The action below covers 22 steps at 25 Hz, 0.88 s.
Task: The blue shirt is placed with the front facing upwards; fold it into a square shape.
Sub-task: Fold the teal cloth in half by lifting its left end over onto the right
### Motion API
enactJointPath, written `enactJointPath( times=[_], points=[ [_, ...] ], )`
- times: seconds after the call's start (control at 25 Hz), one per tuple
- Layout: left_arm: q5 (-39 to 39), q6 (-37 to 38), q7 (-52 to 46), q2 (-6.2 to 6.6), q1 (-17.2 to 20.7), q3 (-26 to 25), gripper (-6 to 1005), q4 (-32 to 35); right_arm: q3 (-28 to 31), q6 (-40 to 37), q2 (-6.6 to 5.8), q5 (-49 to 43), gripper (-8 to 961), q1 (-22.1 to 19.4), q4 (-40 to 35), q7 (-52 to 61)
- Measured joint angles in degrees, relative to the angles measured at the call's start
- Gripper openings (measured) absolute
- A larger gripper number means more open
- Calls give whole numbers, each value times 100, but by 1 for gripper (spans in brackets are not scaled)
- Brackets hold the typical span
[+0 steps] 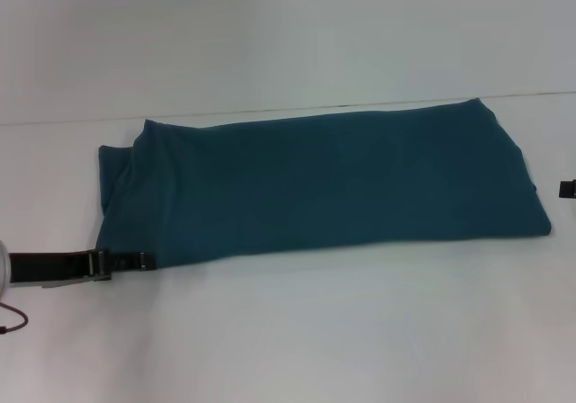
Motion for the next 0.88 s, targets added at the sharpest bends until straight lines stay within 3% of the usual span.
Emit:
enactJointPath(
  times=[0.88],
  points=[
    [512,-175,-277,90,-183,-16,898,-33,12,-16,-11,0,761,-15,-9,29]
  ],
)
